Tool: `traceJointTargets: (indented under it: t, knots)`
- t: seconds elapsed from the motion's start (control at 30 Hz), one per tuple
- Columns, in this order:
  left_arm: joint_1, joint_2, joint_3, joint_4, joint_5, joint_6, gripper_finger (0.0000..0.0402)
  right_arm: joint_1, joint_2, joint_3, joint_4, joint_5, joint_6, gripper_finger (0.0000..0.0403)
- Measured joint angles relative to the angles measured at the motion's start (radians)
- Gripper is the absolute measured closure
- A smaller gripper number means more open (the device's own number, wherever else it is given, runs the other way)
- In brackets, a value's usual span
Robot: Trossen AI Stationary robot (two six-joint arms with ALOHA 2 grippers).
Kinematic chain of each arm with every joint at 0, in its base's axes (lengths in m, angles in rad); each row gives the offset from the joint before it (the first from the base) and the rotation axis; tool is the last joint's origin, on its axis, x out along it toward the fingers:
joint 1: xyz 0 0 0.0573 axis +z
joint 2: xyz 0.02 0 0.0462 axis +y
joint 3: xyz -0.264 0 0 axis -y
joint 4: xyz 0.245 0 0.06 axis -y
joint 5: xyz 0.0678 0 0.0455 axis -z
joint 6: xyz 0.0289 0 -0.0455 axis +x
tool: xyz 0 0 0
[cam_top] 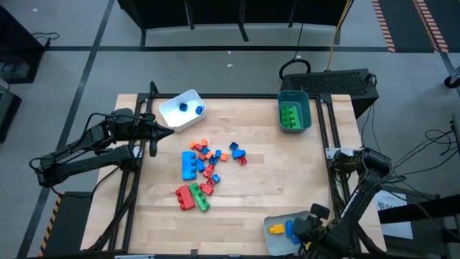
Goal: Sort blocks by size
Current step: Put the 1 stud blue game piece into the gray bin, then put the 1 stud red game piece into the gray bin
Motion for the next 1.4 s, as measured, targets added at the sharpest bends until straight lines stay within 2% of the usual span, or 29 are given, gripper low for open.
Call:
traceJointTargets:
  t: [0.1,0.3,0.67,0.77,0.9,0.97,1.07,1.13,1.23,1.4]
  knots:
    - [0.0,0.0,0.0,0.0,-0.001,0.0,0.0391,0.0,0.0,-0.002,-0.002,-0.033,0.039,0.0273]
    - [0.0,0.0,0.0,0.0,-0.003,0.0,0.0391,-0.002,0.0,-0.003,0.008,-0.032,0.057,0.0249]
    - [0.0,0.0,0.0,0.0,-0.003,0.0,0.0391,-0.047,-0.001,0.003,-0.008,-0.013,0.01,0.0218]
    - [0.0,0.0,0.0,0.0,-0.003,0.0,0.0391,-0.088,-0.001,0.06,-0.017,0.079,-0.112,0.0215]
    - [0.0,0.0,0.0,0.0,-0.003,0.0,0.0391,-0.158,-0.001,0.18,-0.117,0.242,-0.318,0.0214]
    - [0.0,0.0,0.0,0.0,-0.004,0.0,0.0391,-0.197,-0.002,0.24,-0.162,0.399,-0.415,0.0214]
    - [0.0,0.0,0.0,0.0,-0.004,0.0,0.0391,-0.263,-0.002,0.302,-0.172,0.713,-0.5,0.0216]
    - [0.0,0.0,0.0,0.0,-0.004,0.0,0.0391,-0.317,-0.004,0.316,-0.13,0.817,-0.542,0.0218]
    - [0.0,0.0,0.0,0.0,-0.004,0.0,0.0391,-0.399,-0.003,0.298,-0.004,0.805,-0.648,0.0219]
    - [0.0,0.0,0.0,0.0,-0.004,0.0,0.0391,-0.502,0.043,0.244,0.308,0.74,-0.9,0.0218]
